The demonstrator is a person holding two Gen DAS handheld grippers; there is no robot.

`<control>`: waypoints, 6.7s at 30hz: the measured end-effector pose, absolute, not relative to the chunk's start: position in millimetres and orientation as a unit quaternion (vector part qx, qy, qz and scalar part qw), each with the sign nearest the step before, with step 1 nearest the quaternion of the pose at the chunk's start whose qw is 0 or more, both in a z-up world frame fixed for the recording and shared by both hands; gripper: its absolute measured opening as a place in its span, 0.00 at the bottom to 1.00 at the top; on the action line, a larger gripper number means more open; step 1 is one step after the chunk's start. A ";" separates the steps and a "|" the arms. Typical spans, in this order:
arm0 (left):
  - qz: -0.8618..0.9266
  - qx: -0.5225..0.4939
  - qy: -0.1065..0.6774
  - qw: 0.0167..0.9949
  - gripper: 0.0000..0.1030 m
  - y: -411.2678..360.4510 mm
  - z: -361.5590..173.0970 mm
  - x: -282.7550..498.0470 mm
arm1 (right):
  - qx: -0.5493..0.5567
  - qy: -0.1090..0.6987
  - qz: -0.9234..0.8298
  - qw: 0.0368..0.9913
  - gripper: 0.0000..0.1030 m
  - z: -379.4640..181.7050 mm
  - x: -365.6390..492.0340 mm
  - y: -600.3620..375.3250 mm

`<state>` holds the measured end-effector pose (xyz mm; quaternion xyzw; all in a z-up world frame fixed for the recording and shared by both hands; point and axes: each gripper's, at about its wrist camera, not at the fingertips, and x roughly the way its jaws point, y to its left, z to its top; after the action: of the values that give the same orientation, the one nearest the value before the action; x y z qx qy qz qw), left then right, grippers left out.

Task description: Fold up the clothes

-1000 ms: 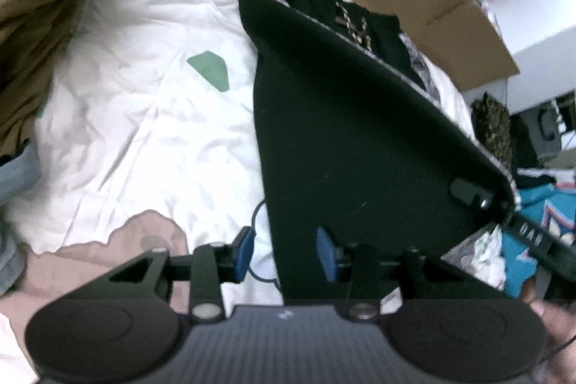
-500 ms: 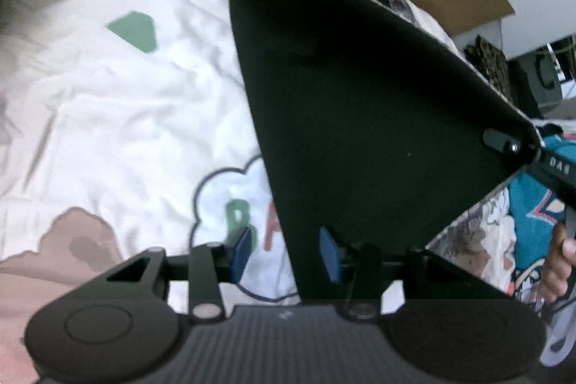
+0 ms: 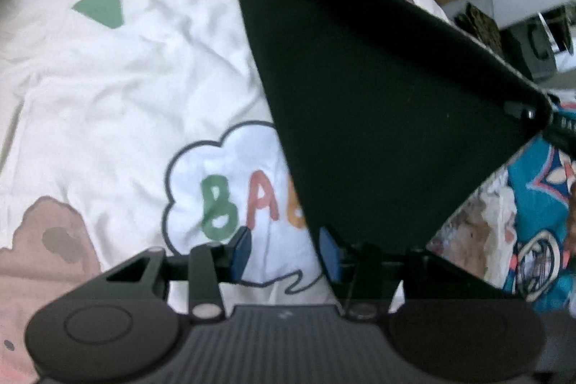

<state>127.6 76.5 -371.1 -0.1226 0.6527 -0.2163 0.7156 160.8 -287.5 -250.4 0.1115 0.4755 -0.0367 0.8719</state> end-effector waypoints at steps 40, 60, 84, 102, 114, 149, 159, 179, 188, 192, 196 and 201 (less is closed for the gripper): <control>-0.359 -0.202 0.667 0.622 0.59 8.1 -418.2 99.8 | -0.085 0.664 0.103 0.735 0.44 -349.0 221.3 -340.0; -0.328 -0.333 0.664 0.584 0.45 11.5 -445.0 89.8 | -0.070 0.565 0.169 0.805 0.43 -323.3 199.3 -375.9; -0.368 -0.360 0.645 0.565 0.03 -7.8 -418.7 108.3 | -0.027 0.563 0.073 0.823 0.04 -291.1 215.6 -425.4; -0.388 -0.283 0.680 0.555 0.02 -48.8 -431.1 113.1 | 0.064 0.620 0.021 0.782 0.04 -350.7 181.0 -493.3; -0.379 -0.275 0.692 0.549 0.02 -64.8 -443.7 120.3 | 0.027 0.619 0.044 0.784 0.08 -357.3 175.9 -483.1; -0.432 -0.195 0.702 0.531 0.01 -65.2 -441.1 128.8 | 0.012 0.665 0.030 0.746 0.05 -360.4 167.0 -491.8; -0.400 -0.188 0.717 0.539 0.05 -63.0 -442.7 133.7 | 0.004 0.643 0.025 0.765 0.14 -364.1 176.9 -492.6; -0.281 -0.089 0.710 0.639 0.29 10.6 -286.8 263.3 | 0.133 0.569 -0.007 0.811 0.44 -283.3 140.1 -535.7; -0.219 -0.073 0.713 0.662 0.36 -1.4 -211.2 337.3 | 0.196 0.504 -0.010 0.841 0.48 -271.8 112.8 -511.3; -0.198 -0.046 0.703 0.681 0.40 -21.6 -178.2 362.4 | 0.209 0.476 -0.010 0.854 0.48 -269.9 109.7 -502.8; -0.179 -0.030 0.688 0.703 0.40 -48.6 -157.9 374.9 | 0.194 0.451 -0.005 0.871 0.48 -264.2 110.6 -490.0; -0.132 -0.013 0.680 0.721 0.39 -78.1 -158.6 376.8 | 0.163 0.436 -0.011 0.885 0.48 -260.5 111.1 -476.1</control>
<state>376.8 -78.1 -158.6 -0.0130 0.6804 -0.1315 0.7208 111.1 -476.1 -260.5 0.1625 0.4358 -0.0109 0.8852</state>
